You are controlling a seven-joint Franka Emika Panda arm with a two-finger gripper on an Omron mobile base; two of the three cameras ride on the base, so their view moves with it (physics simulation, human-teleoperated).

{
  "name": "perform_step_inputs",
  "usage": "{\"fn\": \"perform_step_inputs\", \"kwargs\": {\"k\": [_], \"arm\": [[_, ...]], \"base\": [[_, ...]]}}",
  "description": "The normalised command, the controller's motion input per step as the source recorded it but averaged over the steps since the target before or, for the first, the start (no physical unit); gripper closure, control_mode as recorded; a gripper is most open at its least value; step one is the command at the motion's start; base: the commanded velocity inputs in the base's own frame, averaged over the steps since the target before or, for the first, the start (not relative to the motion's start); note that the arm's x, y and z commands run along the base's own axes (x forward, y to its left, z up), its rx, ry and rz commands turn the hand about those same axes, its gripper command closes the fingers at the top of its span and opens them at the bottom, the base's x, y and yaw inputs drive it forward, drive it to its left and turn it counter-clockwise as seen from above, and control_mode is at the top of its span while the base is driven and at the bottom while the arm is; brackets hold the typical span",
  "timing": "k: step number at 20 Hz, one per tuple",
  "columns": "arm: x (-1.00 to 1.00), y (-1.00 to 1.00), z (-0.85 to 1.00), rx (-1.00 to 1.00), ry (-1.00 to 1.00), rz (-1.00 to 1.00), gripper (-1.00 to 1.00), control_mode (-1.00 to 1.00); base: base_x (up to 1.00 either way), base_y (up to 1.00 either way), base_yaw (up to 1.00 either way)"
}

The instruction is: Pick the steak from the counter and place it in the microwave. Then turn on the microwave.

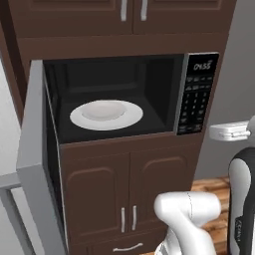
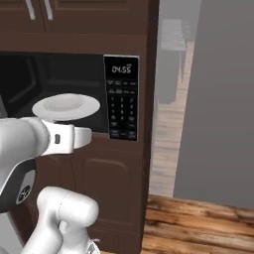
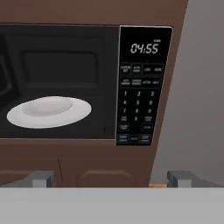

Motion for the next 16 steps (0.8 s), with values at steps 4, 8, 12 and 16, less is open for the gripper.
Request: {"fn": "perform_step_inputs", "kwargs": {"k": [4, 8, 12, 16], "arm": [[0.00, 0.00, 0.00, 0.00, 0.00, 0.00, -1.00, 1.00], [0.00, 0.00, 0.00, 0.00, 0.00, 0.00, -1.00, 1.00], [0.00, 0.00, 0.00, 0.00, 0.00, 0.00, -1.00, 1.00], [0.00, 0.00, 0.00, 0.00, 0.00, 0.00, -1.00, 1.00]], "base": [[0.00, -0.86, 0.00], [0.00, -0.90, -0.03], [0.06, -0.73, -0.22], [0.19, -0.39, -0.43]]}}
